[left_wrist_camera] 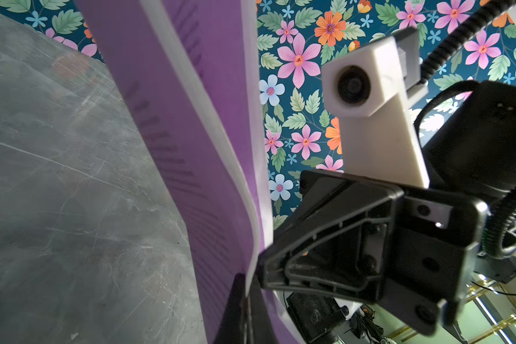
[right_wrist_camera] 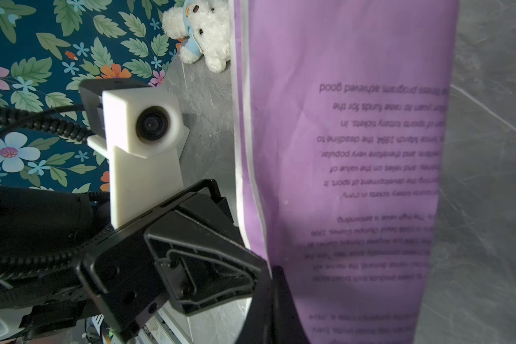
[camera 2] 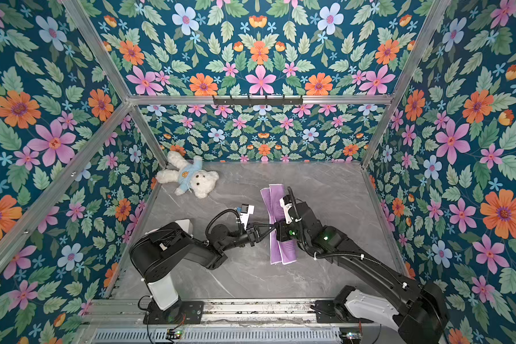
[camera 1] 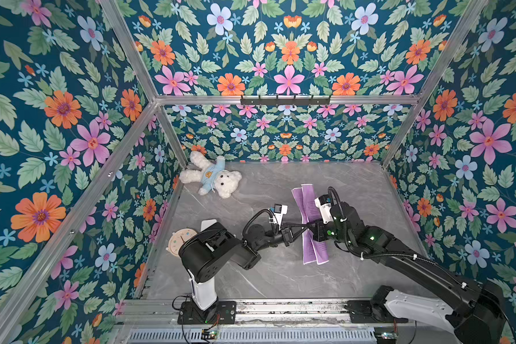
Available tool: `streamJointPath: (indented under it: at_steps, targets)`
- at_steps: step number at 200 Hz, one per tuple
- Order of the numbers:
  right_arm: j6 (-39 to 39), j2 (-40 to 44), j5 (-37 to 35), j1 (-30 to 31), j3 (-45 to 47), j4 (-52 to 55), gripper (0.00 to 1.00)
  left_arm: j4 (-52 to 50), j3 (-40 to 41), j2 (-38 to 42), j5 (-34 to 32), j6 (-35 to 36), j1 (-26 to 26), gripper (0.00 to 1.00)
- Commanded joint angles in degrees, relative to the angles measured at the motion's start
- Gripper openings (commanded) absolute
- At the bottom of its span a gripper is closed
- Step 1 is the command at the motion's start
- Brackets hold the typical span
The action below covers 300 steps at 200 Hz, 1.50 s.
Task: Fold the rectangular paper in half along the long edge
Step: Fold the paper at the center of the board.
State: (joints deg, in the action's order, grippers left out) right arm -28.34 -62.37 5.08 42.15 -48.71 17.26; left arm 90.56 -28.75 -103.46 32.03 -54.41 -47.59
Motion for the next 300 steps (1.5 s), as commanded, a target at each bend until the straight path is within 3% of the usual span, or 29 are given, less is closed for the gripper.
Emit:
streamJointPath:
  at_steps: [1, 65, 93, 166, 272, 300]
  targets:
    - [-0.4, -0.1, 2.6, 0.2, 0.2, -2.4, 0.00, 8.0, -0.4, 0.0, 1.5, -0.6, 0.0, 0.00]
    - [-0.5, -0.1, 3.6, 0.2, 1.2, -3.8, 0.00, 8.0, -0.7, 0.1, 1.9, -0.8, 0.0, 0.00]
    - [-0.8, -0.3, 3.6, 0.2, 1.3, -4.5, 0.19, 8.0, -0.7, 0.1, 2.0, -0.8, -0.1, 0.00]
    - [-0.9, -1.5, 3.3, 0.3, 0.4, -4.9, 0.38, 7.9, -1.1, -0.4, 2.4, -1.2, 0.0, 0.00]
    - [0.9, -5.3, -5.0, 4.9, -4.1, -1.2, 0.33, 7.7, -1.6, -1.2, 1.9, -1.8, 0.0, 0.00]
    - [1.2, -6.3, -6.8, 6.1, -4.9, -0.2, 0.22, 7.4, -1.6, -1.2, 1.2, -2.0, 0.0, 0.00]
